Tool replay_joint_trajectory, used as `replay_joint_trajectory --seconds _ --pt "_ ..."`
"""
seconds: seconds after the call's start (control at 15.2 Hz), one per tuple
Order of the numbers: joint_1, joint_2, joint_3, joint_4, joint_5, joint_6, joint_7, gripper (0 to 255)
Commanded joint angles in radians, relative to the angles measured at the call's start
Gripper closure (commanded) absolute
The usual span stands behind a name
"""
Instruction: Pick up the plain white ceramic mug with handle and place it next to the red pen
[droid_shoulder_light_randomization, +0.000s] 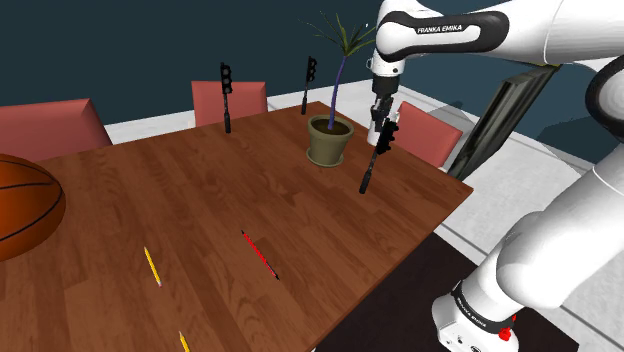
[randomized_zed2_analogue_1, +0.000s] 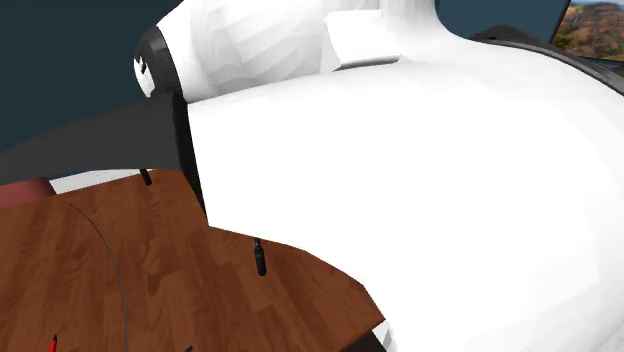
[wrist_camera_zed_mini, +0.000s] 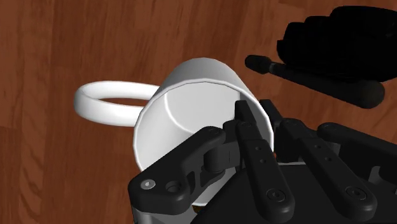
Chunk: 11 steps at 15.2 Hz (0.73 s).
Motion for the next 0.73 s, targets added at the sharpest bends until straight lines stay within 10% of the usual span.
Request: replay_joint_trajectory --seconds 0.0,0.66 --pt "0.023 0.007 0.026 0.011 0.01 -0.008 0.048 255" --pt "0.131 0.133 0.137 0.165 0.058 -0.051 0.257 255"
